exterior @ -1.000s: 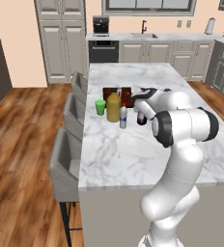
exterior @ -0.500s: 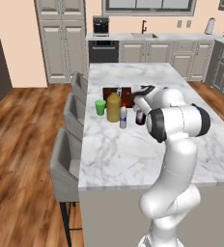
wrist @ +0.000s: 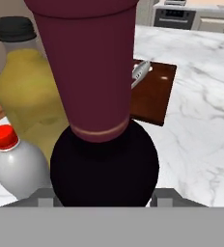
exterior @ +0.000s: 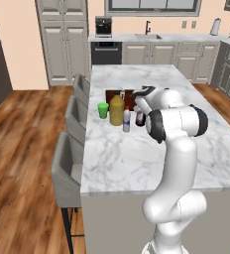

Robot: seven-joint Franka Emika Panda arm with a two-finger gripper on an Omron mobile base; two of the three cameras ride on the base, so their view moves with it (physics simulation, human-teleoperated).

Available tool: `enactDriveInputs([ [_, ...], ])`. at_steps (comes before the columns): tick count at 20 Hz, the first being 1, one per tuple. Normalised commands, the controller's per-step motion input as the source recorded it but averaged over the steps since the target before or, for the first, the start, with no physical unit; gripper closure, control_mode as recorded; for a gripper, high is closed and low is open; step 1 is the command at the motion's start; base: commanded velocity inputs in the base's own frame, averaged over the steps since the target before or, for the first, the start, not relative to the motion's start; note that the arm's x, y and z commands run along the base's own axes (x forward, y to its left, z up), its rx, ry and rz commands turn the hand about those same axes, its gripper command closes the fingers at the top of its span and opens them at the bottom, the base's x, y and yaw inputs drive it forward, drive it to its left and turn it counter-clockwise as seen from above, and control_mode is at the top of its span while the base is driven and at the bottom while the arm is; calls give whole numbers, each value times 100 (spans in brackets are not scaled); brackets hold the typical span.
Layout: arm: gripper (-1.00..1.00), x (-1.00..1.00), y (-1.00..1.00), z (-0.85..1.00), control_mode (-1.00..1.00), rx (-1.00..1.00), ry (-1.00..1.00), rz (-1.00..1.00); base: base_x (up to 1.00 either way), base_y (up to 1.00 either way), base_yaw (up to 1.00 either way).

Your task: Place the drinks on the dining counter in a tight cluster.

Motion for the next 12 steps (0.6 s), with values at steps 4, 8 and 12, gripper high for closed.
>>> enactDriveInputs([
  [4, 100, 31, 7, -17, -100, 0, 1, 0, 0, 0, 0],
  [8, 100, 19, 3, -21, -100, 0, 0, 0, 0, 0, 0],
  [12, 100, 10, 2, -23, -100, 0, 0, 0, 0, 0, 0],
])
